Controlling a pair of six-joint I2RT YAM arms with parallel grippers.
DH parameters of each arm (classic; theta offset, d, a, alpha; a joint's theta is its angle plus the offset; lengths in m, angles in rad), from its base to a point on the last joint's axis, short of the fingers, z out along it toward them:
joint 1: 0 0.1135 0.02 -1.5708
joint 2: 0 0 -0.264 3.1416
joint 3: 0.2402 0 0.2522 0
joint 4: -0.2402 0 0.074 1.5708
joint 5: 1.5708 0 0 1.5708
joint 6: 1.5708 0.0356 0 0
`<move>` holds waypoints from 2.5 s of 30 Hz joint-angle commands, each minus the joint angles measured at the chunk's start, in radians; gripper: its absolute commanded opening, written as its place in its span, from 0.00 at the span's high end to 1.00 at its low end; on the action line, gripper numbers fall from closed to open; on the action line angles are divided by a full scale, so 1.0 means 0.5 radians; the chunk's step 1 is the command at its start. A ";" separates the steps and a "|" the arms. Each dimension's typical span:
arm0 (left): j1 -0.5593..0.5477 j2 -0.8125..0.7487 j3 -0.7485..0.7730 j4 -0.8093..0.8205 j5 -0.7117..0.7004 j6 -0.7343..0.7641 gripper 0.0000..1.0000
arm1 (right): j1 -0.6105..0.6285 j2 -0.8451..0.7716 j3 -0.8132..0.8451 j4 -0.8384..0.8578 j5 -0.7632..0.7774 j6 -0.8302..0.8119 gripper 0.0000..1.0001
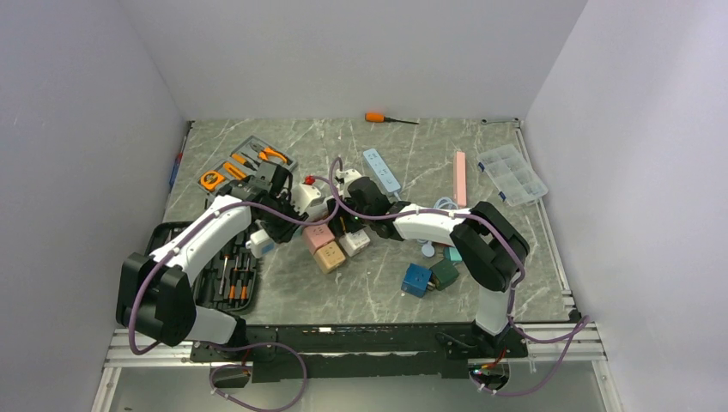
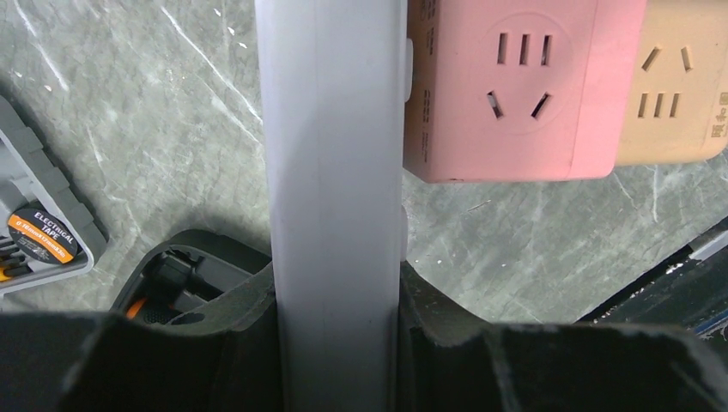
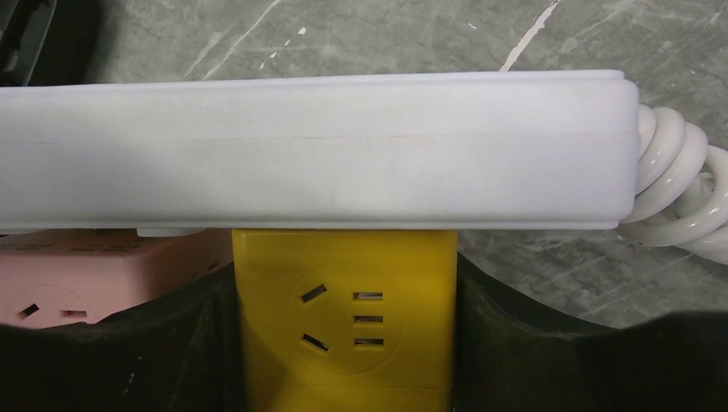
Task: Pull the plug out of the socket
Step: Remove the plug from the socket, then place the plug at the center of the board.
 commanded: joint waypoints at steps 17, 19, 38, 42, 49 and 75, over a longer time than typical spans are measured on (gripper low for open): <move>-0.003 0.149 0.102 0.437 -0.506 -0.091 1.00 | -0.009 -0.253 -0.193 0.065 0.175 0.032 0.75; -0.003 0.165 0.105 0.431 -0.503 -0.080 1.00 | -0.009 -0.288 -0.255 0.072 0.181 0.041 0.76; 0.114 0.163 0.205 0.312 -0.147 -0.138 1.00 | -0.005 -0.437 -0.416 -0.032 0.289 0.075 0.21; 0.114 0.135 0.174 0.303 -0.102 -0.131 1.00 | -0.006 -0.536 -0.249 -0.080 0.324 -0.001 0.11; 0.122 0.099 0.131 0.268 -0.069 -0.105 1.00 | -0.007 -0.461 0.049 -0.154 0.401 -0.097 0.00; 0.200 0.043 0.236 0.120 0.194 -0.081 1.00 | 0.124 -0.037 0.139 0.358 -0.206 -0.165 0.00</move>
